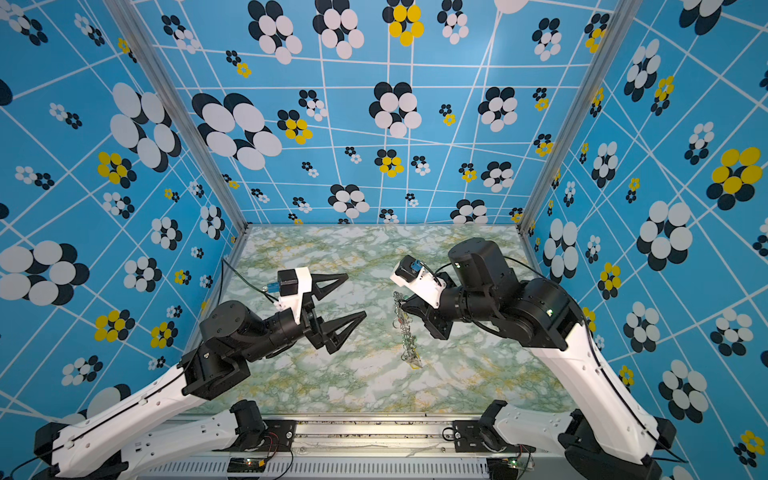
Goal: Put the keys on the keyring
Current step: 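Lower the plate onto the table with the right gripper and release it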
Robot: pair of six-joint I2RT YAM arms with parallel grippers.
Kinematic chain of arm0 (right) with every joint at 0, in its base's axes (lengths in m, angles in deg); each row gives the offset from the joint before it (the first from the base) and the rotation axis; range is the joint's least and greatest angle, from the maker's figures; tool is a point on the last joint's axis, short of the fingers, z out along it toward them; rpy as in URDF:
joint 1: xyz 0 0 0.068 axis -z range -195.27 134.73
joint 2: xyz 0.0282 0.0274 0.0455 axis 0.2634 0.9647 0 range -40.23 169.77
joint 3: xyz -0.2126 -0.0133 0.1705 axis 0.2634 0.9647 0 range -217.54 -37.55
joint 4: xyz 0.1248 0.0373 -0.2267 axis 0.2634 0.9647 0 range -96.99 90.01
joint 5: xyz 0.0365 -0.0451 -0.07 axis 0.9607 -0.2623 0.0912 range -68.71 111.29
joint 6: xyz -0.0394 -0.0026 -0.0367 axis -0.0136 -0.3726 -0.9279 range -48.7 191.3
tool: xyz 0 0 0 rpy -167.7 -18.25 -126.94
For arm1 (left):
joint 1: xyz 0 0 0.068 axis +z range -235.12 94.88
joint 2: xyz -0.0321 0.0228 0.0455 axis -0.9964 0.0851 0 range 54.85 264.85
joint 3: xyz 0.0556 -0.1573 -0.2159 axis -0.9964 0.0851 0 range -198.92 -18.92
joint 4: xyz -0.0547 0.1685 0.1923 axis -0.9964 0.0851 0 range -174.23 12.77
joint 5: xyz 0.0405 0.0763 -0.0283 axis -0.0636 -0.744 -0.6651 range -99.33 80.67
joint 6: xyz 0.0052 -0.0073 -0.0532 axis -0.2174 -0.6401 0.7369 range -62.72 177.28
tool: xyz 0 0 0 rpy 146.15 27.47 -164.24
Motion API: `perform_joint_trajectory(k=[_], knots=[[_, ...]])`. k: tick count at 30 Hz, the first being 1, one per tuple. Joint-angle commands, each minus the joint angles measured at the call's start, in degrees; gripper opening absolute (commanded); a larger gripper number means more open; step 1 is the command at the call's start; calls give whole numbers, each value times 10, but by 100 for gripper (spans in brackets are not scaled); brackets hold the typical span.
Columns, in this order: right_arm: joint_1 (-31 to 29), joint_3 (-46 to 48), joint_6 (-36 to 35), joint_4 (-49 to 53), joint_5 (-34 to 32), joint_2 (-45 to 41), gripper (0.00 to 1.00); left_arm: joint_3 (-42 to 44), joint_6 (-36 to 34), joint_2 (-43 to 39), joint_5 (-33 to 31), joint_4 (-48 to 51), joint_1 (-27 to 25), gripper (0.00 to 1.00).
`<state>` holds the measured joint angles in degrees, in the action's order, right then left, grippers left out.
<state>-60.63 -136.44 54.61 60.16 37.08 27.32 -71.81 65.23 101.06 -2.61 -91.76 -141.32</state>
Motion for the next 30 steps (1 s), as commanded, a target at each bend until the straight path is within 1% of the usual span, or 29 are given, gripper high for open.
perform_joint_trajectory(k=[1,3,6,9,11,14,17,23,30], knots=[[-16,3,15,-8,-12,13,0,9,2,-20,-46,38,4,99],[-25,5,16,-10,-19,27,0,14,4,-31,-63,52,4,100],[-29,25,27,-36,-3,49,0,27,8,-50,-84,62,4,100],[-29,56,39,-86,12,73,0,36,11,-62,-100,71,4,100],[-29,63,47,-122,20,98,0,38,11,-66,-104,77,4,100],[-29,68,62,-179,50,125,0,39,12,-71,-108,83,4,100],[-29,109,79,-222,66,141,0,37,10,-75,-113,89,4,100],[-14,214,115,-229,41,149,0,47,12,-82,-118,90,4,99],[34,331,164,-222,5,101,0,52,11,-76,-116,79,4,99]])
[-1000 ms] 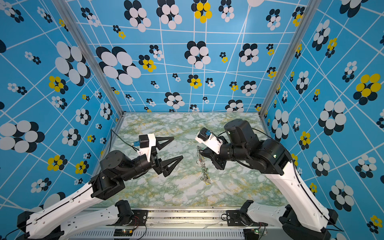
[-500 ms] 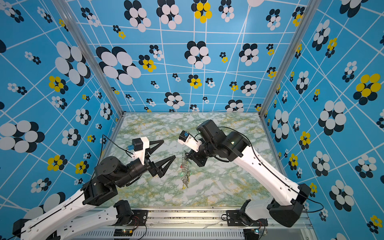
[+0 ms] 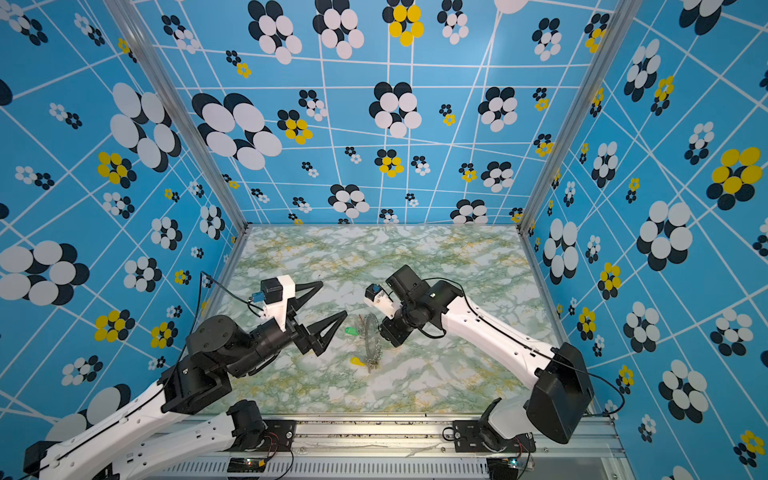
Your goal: Put the keys on the keyring
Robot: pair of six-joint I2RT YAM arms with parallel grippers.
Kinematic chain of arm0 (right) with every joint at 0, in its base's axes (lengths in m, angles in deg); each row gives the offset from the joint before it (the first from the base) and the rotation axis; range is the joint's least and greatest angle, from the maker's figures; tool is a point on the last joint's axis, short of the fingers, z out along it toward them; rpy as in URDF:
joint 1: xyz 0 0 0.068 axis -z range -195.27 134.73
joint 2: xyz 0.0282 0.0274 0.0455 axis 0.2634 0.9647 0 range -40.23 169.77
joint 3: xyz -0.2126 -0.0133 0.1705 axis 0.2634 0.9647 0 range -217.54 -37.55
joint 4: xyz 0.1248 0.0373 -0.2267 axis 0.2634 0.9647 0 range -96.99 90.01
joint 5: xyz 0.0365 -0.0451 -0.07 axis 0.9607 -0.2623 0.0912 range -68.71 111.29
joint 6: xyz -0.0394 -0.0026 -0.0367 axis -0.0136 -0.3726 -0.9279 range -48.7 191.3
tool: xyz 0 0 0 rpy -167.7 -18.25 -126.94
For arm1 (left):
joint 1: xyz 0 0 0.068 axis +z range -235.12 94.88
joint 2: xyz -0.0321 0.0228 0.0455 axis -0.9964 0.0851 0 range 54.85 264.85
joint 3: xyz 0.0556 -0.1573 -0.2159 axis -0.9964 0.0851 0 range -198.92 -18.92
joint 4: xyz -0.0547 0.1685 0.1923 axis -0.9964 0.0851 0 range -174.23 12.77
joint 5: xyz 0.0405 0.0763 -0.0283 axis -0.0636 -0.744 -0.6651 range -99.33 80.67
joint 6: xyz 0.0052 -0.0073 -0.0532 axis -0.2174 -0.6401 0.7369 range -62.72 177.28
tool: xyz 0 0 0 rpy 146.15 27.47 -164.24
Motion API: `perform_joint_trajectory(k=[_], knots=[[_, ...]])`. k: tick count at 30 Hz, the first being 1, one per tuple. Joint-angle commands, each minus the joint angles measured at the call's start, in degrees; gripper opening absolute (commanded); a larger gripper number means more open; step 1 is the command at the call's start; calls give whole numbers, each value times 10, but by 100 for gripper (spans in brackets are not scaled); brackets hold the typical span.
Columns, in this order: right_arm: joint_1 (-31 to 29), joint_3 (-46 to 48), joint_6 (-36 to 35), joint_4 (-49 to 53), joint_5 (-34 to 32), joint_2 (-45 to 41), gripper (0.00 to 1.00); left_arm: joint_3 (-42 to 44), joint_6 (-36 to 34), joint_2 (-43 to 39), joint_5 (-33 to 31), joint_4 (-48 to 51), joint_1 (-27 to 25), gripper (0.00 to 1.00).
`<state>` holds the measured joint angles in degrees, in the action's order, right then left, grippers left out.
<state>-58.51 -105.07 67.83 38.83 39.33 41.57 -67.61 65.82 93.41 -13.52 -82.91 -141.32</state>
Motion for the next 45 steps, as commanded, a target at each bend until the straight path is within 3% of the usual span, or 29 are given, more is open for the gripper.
perform_joint_trajectory(k=[1,15,21,26,30,34,39,45], knots=[[20,31,38,-5,-24,-49,0,10,5,2,-8,-8,4,99],[89,163,127,-16,-61,-62,0,26,16,18,-34,16,7,99],[99,188,191,-15,-126,-45,1,30,22,33,-43,30,15,99],[116,212,238,-7,-191,-32,8,27,25,42,-37,34,24,99],[138,220,260,5,-230,-46,31,28,28,44,-36,36,30,99],[147,212,269,13,-260,-79,44,27,33,48,-45,46,39,99],[155,196,255,5,-275,-116,50,24,40,66,-88,72,58,99],[184,162,209,-36,-292,-147,63,34,25,95,-120,86,119,99]])
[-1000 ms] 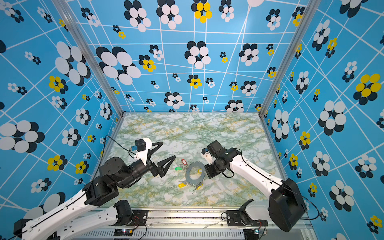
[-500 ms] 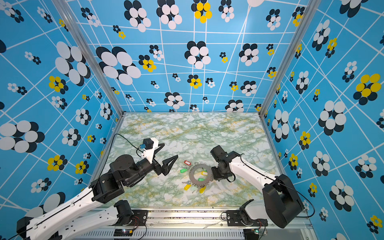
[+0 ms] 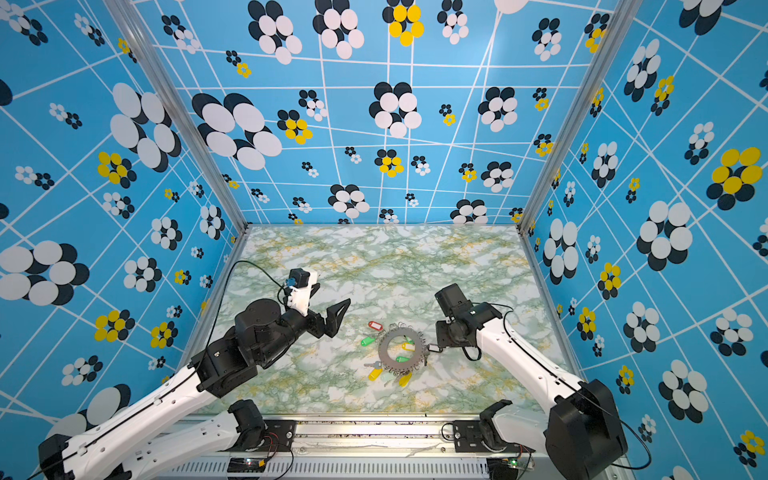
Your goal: Put the keys on the keyring
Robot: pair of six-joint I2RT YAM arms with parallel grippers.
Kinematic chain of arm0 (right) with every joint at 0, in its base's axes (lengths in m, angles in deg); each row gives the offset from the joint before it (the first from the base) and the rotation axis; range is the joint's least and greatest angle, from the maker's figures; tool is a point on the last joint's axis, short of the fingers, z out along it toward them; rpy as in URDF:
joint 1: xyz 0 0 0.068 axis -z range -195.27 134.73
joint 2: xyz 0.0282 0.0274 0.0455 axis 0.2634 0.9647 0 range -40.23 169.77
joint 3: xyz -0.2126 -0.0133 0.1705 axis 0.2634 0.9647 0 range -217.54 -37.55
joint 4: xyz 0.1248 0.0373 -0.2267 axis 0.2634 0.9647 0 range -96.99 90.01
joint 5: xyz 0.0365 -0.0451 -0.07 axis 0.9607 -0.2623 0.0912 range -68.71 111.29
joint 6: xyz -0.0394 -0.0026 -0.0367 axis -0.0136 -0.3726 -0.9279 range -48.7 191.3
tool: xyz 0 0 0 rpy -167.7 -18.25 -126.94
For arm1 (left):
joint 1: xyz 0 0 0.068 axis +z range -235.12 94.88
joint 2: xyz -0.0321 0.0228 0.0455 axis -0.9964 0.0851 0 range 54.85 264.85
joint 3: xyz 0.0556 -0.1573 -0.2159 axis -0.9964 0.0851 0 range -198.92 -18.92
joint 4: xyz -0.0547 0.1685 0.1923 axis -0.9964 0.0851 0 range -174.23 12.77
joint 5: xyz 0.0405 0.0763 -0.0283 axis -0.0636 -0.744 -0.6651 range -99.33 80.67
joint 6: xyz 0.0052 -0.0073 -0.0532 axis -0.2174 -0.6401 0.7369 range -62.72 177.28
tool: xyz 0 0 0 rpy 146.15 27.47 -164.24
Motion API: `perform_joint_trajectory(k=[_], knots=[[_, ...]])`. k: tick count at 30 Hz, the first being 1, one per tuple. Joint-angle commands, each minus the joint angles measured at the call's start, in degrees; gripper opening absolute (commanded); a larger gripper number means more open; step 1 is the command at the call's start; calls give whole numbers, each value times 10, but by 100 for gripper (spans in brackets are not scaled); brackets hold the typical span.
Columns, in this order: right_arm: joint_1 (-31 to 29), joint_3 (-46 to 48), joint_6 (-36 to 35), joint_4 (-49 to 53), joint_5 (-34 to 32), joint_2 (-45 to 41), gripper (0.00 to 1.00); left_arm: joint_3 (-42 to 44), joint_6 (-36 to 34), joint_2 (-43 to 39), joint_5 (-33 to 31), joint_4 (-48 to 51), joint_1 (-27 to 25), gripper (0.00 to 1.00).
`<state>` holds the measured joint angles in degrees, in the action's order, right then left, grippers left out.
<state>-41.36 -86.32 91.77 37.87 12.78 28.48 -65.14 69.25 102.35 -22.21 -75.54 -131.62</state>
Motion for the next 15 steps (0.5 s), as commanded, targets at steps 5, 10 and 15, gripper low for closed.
perform_joint_trajectory(k=[5,10,15], knots=[[67,-20,-80,-116,-20,-35,76,53,-99,16,-76,-34,59,99],[124,-13,-113,-212,3,-20,82,139,-156,13,-101,-150,108,99],[152,39,-136,-351,-31,2,85,226,-157,19,-87,-286,194,99]])
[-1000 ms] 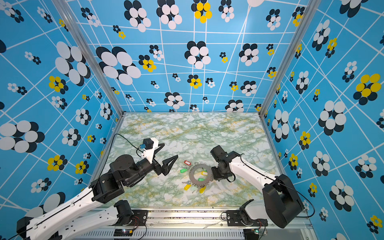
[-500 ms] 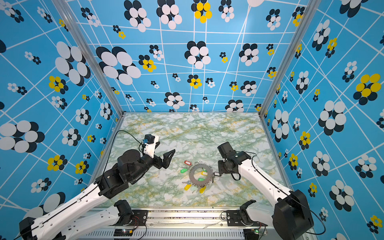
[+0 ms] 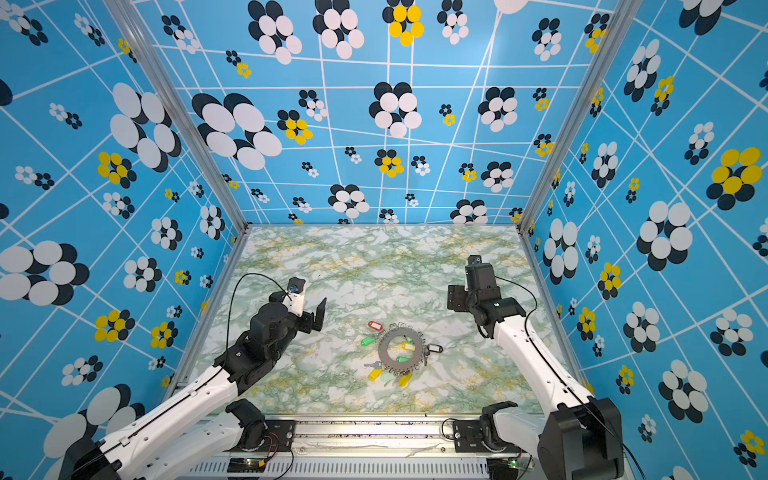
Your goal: Put the keys on the keyring
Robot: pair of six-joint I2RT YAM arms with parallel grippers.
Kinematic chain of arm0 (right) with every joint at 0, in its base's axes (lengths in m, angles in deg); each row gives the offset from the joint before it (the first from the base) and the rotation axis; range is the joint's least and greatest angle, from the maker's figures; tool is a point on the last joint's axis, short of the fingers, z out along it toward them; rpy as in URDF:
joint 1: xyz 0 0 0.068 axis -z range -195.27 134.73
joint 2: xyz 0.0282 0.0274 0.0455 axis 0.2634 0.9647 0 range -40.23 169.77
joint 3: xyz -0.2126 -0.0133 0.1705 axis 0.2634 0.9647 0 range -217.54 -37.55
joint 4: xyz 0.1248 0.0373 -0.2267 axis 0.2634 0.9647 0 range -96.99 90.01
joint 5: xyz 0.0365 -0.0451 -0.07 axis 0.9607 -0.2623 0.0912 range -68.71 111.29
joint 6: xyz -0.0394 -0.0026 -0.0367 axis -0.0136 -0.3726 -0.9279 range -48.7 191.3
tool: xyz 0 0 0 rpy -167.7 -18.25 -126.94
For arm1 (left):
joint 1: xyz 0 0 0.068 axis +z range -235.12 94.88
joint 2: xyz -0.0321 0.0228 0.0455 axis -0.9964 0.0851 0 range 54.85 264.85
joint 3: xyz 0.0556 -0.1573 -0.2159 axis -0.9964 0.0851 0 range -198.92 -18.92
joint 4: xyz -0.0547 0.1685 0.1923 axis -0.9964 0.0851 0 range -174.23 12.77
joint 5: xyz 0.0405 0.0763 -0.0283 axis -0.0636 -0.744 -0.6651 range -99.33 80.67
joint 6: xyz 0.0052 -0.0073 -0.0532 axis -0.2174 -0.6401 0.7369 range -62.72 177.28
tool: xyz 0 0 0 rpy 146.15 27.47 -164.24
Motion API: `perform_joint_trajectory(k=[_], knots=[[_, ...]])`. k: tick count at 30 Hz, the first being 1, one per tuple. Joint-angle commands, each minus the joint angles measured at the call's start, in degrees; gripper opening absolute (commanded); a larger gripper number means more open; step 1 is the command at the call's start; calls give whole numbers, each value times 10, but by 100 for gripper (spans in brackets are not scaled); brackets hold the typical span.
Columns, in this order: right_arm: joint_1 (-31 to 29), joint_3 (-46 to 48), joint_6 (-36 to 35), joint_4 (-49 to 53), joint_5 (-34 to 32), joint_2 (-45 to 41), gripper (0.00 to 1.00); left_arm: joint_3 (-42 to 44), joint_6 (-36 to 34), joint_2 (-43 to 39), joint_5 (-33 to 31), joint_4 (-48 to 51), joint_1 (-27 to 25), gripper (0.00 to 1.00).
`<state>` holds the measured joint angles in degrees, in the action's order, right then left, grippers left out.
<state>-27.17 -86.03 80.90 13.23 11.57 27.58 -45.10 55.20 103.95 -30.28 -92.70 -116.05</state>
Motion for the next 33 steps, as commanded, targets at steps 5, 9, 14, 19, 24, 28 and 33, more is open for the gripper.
perform_joint_trajectory(k=[5,9,14,19,24,28,33], knots=[[32,122,-50,-271,-69,27,88,67,-38,62,25,-230,104,99],[48,171,-83,-390,-75,61,89,84,-28,127,65,-317,160,99],[48,242,-117,-567,-75,83,90,94,-42,206,80,-420,184,99],[47,252,-123,-636,-68,132,91,89,-58,244,100,-466,205,99],[48,259,-121,-684,-63,165,91,58,-42,200,109,-320,205,99],[48,282,-121,-737,-63,174,92,82,-56,226,89,-391,199,99],[48,293,-122,-761,-61,176,92,86,-53,309,83,-466,207,99]])
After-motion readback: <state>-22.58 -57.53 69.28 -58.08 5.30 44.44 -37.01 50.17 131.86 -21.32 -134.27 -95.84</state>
